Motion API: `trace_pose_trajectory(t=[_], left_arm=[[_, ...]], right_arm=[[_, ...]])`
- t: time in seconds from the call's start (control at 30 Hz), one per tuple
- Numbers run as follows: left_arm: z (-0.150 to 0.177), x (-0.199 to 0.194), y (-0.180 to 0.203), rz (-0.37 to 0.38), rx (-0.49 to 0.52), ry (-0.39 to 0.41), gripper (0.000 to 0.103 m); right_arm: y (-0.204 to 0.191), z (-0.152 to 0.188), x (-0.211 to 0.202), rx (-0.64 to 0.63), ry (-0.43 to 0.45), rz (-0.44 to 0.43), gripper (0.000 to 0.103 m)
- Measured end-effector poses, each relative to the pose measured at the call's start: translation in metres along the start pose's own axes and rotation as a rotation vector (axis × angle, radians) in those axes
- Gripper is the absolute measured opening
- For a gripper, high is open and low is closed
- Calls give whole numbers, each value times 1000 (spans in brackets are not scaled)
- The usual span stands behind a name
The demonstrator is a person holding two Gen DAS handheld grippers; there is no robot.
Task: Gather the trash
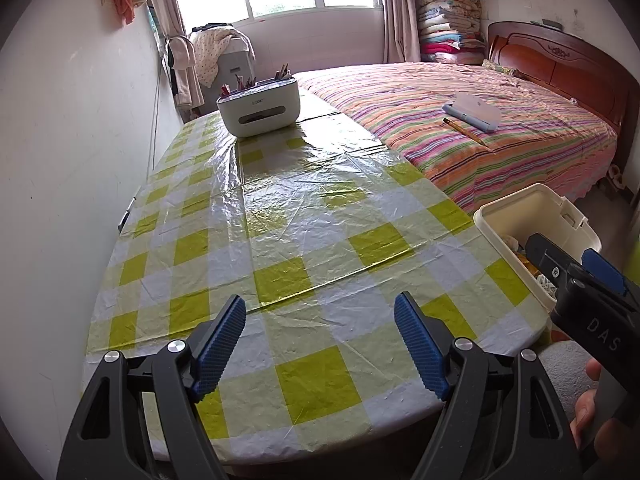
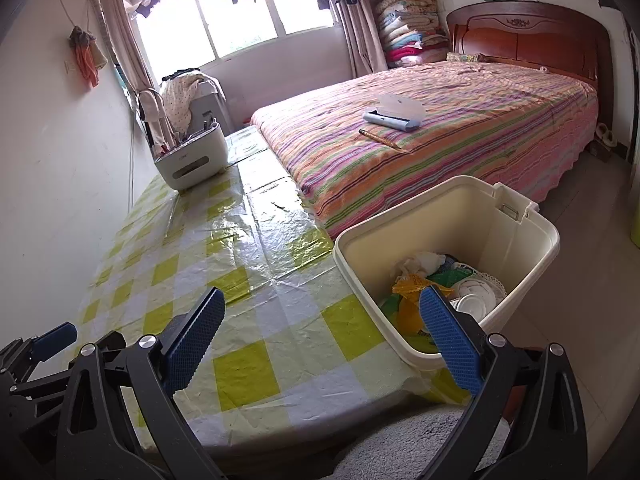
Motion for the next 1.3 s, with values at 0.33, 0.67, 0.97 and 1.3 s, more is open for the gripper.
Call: trace_pose_trajectory(t=[0.33, 0.67, 0.97, 1.3], left_arm=[[-1, 0, -1, -1, -5, 0, 75], [0, 2, -3, 1, -9, -8, 75], [0, 1, -8, 0, -31, -2, 75], [-2, 1, -12, -5, -35, 0, 75]], right_arm=[[0, 2, 3, 10, -7, -3, 96], [1, 4, 3, 12, -11, -2, 96], [0, 5, 3, 13, -15, -1, 96], [-2, 6, 5, 10, -21, -4, 96]])
Point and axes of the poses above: each gripper's, at about its wrist camera, not at the fingertips, and x roughly the way its jaws point, y to its right, z to its underside, the point moved 2 cm from there along x, roughly the way its jaws point, and after that the axes turned 13 degrees about -z, right-handed, at the moved point
